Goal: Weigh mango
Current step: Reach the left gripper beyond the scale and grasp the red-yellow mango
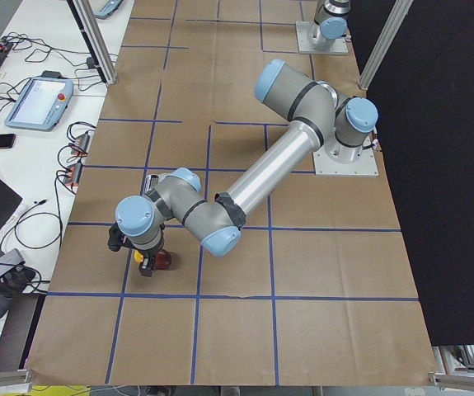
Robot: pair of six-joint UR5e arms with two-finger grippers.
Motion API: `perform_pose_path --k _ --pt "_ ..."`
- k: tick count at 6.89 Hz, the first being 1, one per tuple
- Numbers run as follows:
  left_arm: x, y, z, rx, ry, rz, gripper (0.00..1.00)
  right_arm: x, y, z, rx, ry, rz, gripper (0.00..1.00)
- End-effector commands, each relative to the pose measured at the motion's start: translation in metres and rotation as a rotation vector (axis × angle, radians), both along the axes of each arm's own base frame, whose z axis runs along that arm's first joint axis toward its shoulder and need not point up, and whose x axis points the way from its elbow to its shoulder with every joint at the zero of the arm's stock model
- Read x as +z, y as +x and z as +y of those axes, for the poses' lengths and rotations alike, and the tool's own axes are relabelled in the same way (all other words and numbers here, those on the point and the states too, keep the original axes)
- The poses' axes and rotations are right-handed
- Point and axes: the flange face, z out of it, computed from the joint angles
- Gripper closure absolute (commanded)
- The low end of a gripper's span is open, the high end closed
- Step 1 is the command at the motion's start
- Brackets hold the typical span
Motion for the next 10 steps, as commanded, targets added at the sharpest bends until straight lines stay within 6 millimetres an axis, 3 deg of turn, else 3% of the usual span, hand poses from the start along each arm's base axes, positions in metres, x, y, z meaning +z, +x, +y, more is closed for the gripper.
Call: perform_pose_path --k 1,4,6,7,8,9,10 --pt "-0.052 0.002 -0.005 -0.004 0.042 0.044 0.01 0.0 0.0 0.0 0.0 0.0 0.0 0.0" --pt "-0.089 -0.004 -0.017 -0.001 0.057 0.053 0.01 0.0 0.0 0.0 0.0 0.0 0.0 0.0" --pt "-0.095 -0.003 -0.021 -0.004 0.045 0.041 0.02 0.0 0.0 0.0 0.0 0.0 0.0 0.0" --pt "-0.096 -0.004 -0.022 -0.006 0.046 0.042 0.07 0.0 0.0 0.0 0.0 0.0 0.0 0.0" --pt "-0.095 -0.004 -0.022 -0.006 0.045 0.041 0.2 0.0 0.0 0.0 0.0 0.0 0.0 0.0" --pt "-0.089 -0.004 -0.022 -0.006 0.038 0.036 0.44 0.0 0.0 0.0 0.0 0.0 0.0 0.0" --pt "-0.082 -0.004 -0.023 -0.006 0.031 0.031 0.54 0.0 0.0 0.0 0.0 0.0 0.0 0.0"
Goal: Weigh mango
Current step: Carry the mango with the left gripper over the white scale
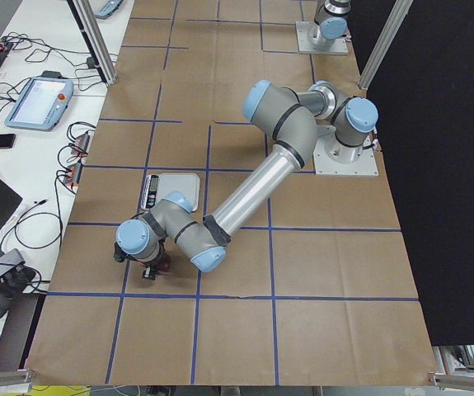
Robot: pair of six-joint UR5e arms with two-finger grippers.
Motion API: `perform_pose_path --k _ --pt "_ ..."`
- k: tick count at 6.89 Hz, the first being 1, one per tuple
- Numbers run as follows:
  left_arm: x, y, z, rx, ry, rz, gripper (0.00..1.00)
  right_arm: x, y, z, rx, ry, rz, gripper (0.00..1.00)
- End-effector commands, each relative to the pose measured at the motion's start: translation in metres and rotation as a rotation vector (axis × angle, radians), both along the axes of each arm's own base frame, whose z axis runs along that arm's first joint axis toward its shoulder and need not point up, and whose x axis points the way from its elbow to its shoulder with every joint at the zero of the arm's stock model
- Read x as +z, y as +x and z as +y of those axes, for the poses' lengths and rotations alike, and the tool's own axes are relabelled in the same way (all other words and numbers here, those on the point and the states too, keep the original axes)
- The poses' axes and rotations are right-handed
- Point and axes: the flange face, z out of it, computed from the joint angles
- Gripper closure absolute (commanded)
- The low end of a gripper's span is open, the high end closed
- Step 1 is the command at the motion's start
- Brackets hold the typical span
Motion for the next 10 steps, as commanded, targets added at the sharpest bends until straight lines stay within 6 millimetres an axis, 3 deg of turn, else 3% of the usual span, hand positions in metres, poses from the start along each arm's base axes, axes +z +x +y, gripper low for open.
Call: perform_pose_path --k 1,3,4,6,8,9,10 --pt "0.014 0.0 0.0 0.0 -0.012 -0.01 0.58 0.0 0.0 0.0 0.0 0.0 0.0 0.0" --pt "0.07 -0.012 0.008 0.004 -0.028 -0.033 0.58 0.0 0.0 0.0 0.0 0.0 0.0 0.0" --pt "0.086 -0.038 0.016 0.033 -0.006 -0.008 0.58 0.0 0.0 0.0 0.0 0.0 0.0 0.0" --pt "0.116 -0.131 0.029 0.162 0.036 0.004 0.58 0.0 0.0 0.0 0.0 0.0 0.0 0.0" --pt "0.123 -0.25 0.013 0.235 0.077 0.007 0.58 0.0 0.0 0.0 0.0 0.0 0.0 0.0" --pt "0.11 -0.274 0.002 0.237 0.073 -0.002 0.58 0.0 0.0 0.0 0.0 0.0 0.0 0.0" --pt "0.096 -0.276 0.004 0.232 0.098 0.002 0.58 0.0 0.0 0.0 0.0 0.0 0.0 0.0"
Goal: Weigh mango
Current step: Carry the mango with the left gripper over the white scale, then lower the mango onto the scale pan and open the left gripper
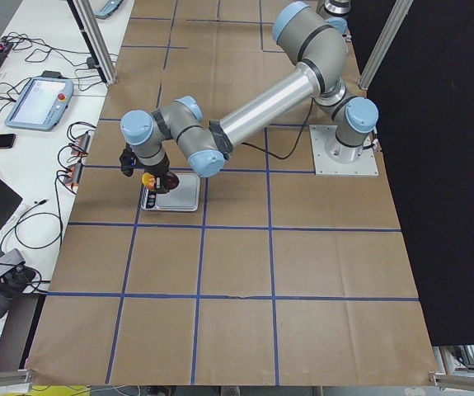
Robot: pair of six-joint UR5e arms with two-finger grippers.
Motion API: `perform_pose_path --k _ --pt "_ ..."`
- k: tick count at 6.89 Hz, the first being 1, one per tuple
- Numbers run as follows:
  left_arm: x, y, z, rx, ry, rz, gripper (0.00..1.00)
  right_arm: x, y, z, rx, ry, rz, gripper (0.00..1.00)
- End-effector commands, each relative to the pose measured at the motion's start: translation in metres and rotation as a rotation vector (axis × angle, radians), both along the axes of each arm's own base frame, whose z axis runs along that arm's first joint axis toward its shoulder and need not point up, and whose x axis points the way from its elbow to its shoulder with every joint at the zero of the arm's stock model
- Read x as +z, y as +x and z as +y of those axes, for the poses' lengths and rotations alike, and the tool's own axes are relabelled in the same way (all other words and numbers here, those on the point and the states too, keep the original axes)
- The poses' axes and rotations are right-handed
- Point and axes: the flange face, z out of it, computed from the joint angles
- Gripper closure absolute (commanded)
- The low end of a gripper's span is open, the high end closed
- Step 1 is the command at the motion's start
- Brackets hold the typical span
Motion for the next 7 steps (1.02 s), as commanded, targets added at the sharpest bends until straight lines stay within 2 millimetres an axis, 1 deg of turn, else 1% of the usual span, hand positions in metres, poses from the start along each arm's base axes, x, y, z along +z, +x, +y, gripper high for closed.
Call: perform_pose_path --k 1,2,3,4,5,6,7 --pt "-0.032 -0.021 0.005 0.003 0.041 0.017 0.58 0.0 0.0 0.0 0.0 0.0 0.0 0.0" --pt "-0.05 -0.019 0.007 0.006 0.04 0.014 0.58 0.0 0.001 0.0 0.002 0.0 0.0 0.0" --pt "-0.06 -0.02 0.009 0.009 0.052 0.021 0.58 0.0 0.0 0.0 0.0 0.0 0.0 0.0" --pt "-0.059 -0.018 0.01 0.012 0.052 0.017 0.54 0.0 0.0 0.0 0.0 0.0 0.0 0.0" --pt "-0.06 -0.017 0.01 0.013 0.051 0.017 0.02 0.0 0.0 0.0 0.0 0.0 0.0 0.0" --pt "-0.056 -0.012 0.011 0.005 0.065 -0.029 0.0 0.0 0.0 0.0 0.0 0.0 0.0 0.0" --pt "-0.038 -0.012 0.012 0.002 0.049 -0.053 0.0 0.0 0.0 0.0 0.0 0.0 0.0 0.0"
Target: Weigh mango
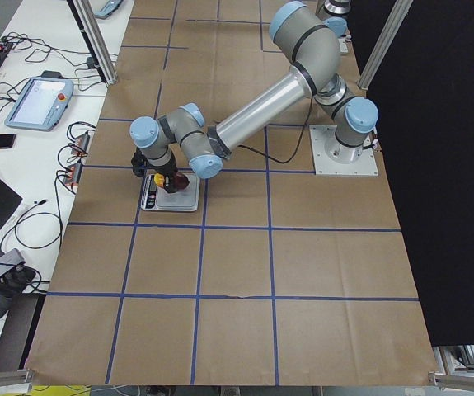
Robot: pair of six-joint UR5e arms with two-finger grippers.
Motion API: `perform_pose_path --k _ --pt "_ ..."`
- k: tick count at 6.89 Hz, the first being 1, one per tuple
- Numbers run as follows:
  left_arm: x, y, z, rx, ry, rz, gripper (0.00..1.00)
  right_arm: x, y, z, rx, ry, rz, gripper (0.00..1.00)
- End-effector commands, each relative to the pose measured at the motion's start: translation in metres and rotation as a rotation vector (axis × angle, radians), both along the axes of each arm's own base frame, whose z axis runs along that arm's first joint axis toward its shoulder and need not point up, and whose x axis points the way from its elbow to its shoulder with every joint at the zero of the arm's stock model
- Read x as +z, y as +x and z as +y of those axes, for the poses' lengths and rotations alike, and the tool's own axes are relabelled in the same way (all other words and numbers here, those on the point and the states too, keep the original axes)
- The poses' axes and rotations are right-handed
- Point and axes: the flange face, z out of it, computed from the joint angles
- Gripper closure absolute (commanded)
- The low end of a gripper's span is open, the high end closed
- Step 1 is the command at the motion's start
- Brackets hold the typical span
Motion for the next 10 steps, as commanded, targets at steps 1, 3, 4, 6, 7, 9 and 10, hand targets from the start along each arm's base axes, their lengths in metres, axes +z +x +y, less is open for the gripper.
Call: perform_pose_path --k 1,3,4,6,7,9,10 --pt "0.053 -0.001 0.004 -0.005 -0.047 -0.056 0.0 0.0 0.0 0.0 0.0 0.0 0.0 0.0" --pt "0.146 -0.035 0.041 0.012 -0.11 -0.09 0.0 0.001 0.0 0.0 0.0 -0.002 0.0 0.0" --pt "0.186 -0.078 0.062 0.064 -0.13 -0.088 0.0 0.0 0.0 0.0 0.0 0.0 0.0 0.0" --pt "0.23 -0.194 0.098 0.123 -0.15 -0.091 0.0 0.0 0.0 0.0 0.0 0.0 0.0 0.0" --pt "0.242 -0.241 0.116 0.13 -0.168 -0.088 0.0 0.0 0.0 0.0 0.0 0.0 0.0 0.0" --pt "0.244 -0.32 0.14 0.088 -0.17 -0.078 0.0 0.0 0.0 0.0 0.0 0.0 0.0 0.0" --pt "0.238 -0.356 0.15 0.043 -0.155 -0.074 0.0 0.0 0.0 0.0 0.0 0.0 0.0 0.0"
